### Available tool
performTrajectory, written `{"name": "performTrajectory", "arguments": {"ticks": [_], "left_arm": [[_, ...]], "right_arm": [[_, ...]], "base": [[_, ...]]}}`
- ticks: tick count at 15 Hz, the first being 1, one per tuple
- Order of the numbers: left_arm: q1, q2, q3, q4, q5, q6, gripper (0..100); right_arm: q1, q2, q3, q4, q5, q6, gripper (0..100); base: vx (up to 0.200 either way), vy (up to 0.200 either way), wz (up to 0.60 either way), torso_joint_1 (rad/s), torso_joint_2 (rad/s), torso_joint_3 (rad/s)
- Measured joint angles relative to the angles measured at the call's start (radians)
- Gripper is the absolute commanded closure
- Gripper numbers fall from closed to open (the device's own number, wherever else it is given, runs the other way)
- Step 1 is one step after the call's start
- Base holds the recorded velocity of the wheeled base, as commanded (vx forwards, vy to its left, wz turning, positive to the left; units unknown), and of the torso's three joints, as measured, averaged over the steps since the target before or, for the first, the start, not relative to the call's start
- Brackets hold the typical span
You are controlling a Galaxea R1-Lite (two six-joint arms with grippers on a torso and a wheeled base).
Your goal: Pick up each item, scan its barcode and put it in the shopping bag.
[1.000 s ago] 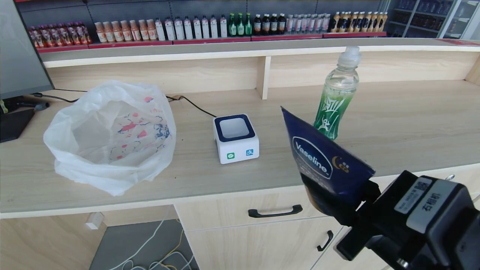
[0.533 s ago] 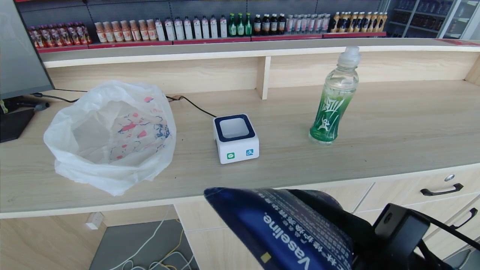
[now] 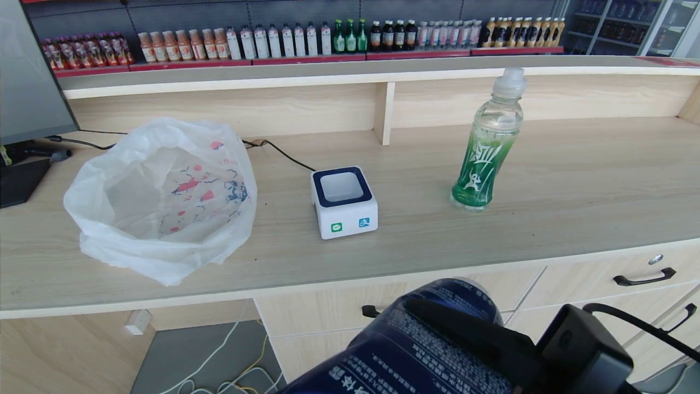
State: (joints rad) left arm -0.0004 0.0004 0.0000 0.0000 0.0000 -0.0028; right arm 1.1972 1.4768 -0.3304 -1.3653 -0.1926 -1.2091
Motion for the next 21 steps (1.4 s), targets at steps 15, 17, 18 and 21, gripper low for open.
{"name": "performTrajectory", "arguments": {"ticks": [15, 17, 18, 21], "left_arm": [[0.0, 0.0, 0.0, 0.0, 0.0, 0.0, 0], [0.0, 0.0, 0.0, 0.0, 0.0, 0.0, 0], [0.0, 0.0, 0.0, 0.0, 0.0, 0.0, 0], [0.0, 0.0, 0.0, 0.0, 0.0, 0.0, 0]], "right_arm": [[-0.061, 0.058, -0.123, 0.008, 0.156, -0.098, 100], [-0.061, 0.075, -0.13, 0.008, 0.154, -0.097, 100], [-0.061, 0.084, -0.142, 0.006, 0.154, -0.096, 100], [-0.061, 0.096, -0.15, 0.002, 0.151, -0.094, 100]], "base": [[0.0, 0.0, 0.0, 0.0, 0.0, 0.0], [0.0, 0.0, 0.0, 0.0, 0.0, 0.0], [0.0, 0.0, 0.0, 0.0, 0.0, 0.0], [0.0, 0.0, 0.0, 0.0, 0.0, 0.0]]}}
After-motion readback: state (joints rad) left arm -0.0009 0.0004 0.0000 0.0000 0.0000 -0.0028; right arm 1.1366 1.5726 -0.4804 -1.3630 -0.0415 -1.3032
